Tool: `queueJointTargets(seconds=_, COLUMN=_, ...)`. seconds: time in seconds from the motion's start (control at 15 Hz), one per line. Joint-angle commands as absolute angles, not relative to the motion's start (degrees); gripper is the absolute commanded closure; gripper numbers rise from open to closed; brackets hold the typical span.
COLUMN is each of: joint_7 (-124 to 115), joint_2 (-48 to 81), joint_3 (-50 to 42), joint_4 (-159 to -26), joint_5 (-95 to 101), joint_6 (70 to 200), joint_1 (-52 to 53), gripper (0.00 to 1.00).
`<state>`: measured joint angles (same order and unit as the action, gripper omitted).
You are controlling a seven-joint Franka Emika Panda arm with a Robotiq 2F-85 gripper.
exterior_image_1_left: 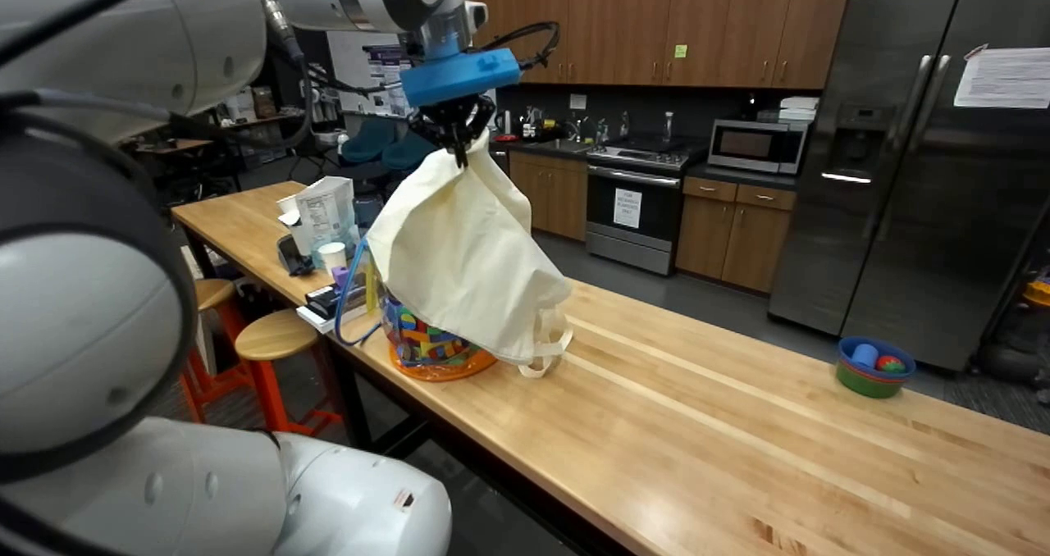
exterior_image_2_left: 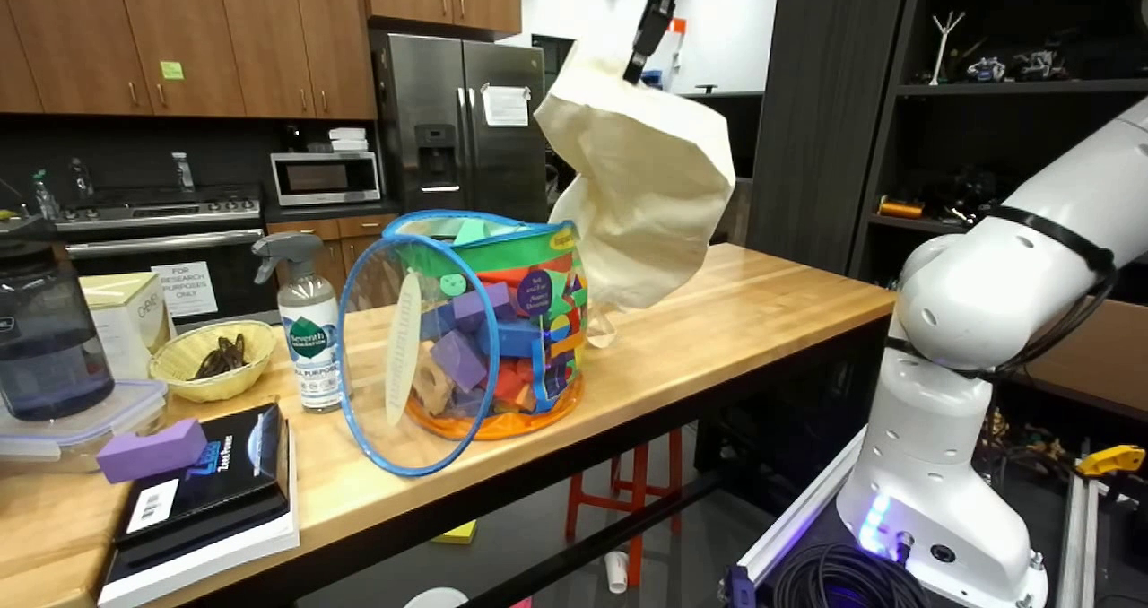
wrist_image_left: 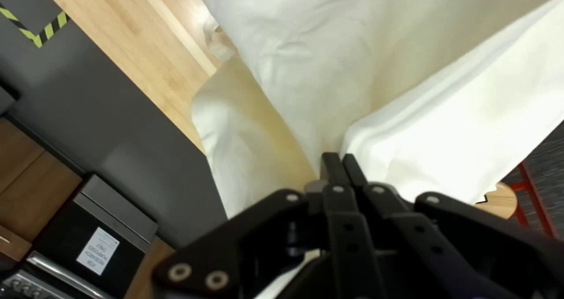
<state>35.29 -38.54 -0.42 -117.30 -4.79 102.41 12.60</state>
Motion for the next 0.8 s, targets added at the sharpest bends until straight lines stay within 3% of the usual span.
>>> queueJointTargets(seconds=0.0, joint_7=33.74, joint_2=-44.82, joint_3=-5.37, joint_4=-125.01, joint_5=-4.92, joint_6=105.12, joint_1=9.65, gripper=0.99)
queueJointTargets(seconds=0.73, joint_7=32.53, joint_2=-57.38, joint_3=-18.37, joint_4=-144.75, joint_5=-0.33, joint_6=110.77, joint_1=-2.87, gripper=0.99)
